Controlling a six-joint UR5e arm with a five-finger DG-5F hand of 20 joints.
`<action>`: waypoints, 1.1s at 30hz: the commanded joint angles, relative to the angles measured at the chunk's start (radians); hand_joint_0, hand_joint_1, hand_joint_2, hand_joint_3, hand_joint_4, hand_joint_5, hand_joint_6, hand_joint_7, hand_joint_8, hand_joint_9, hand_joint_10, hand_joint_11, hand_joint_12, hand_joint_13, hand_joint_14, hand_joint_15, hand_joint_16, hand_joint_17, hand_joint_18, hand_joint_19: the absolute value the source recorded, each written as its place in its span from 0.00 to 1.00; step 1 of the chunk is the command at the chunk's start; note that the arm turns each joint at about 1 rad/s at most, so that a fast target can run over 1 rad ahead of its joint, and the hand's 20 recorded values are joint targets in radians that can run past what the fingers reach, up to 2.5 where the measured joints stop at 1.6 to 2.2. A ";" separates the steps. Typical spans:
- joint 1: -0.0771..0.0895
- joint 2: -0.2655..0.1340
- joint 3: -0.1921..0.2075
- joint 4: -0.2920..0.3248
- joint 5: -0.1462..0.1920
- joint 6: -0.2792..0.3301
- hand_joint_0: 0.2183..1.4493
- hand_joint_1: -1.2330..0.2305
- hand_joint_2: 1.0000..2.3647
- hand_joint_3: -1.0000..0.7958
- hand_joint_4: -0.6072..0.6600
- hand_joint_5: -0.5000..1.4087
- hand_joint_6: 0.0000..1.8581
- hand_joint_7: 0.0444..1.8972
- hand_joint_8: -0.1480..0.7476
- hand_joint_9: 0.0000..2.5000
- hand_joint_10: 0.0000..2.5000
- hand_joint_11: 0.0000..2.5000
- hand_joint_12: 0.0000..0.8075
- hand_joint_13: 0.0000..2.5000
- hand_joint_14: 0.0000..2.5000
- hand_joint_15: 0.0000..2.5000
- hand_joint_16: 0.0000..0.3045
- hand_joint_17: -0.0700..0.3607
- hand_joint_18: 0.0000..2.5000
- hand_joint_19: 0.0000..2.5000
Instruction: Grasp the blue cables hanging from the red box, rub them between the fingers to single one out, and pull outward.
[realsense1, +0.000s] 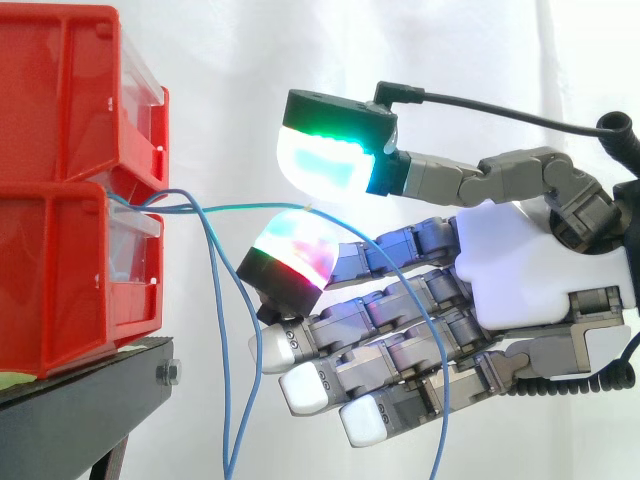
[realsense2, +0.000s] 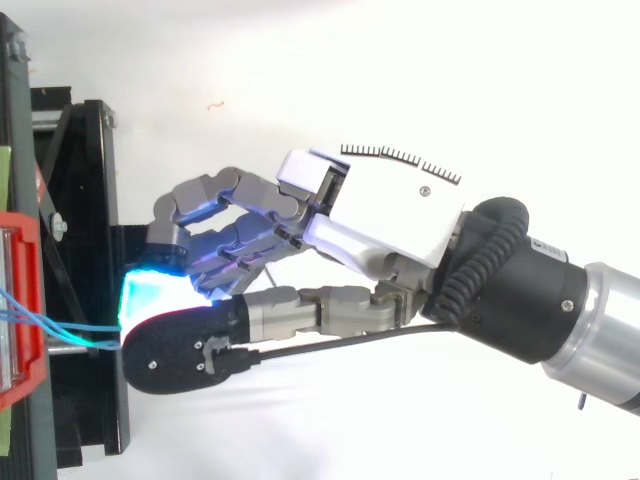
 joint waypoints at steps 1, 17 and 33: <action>0.000 0.001 0.002 0.000 0.000 0.000 0.23 0.37 0.00 0.31 0.60 0.17 0.47 0.56 0.49 0.30 0.01 0.22 0.52 0.31 0.01 0.26 0.19 0.46 0.26 0.28; 0.000 -0.001 0.002 -0.005 0.000 0.000 0.29 0.31 0.01 0.34 0.59 0.17 0.48 0.55 0.48 0.29 0.01 0.22 0.50 0.31 0.01 0.26 0.17 0.44 0.27 0.27; 0.000 -0.001 0.005 -0.011 0.000 0.000 0.28 0.36 0.02 0.49 0.52 0.18 0.48 0.61 0.47 0.32 0.01 0.22 0.50 0.31 0.01 0.26 0.17 0.44 0.26 0.28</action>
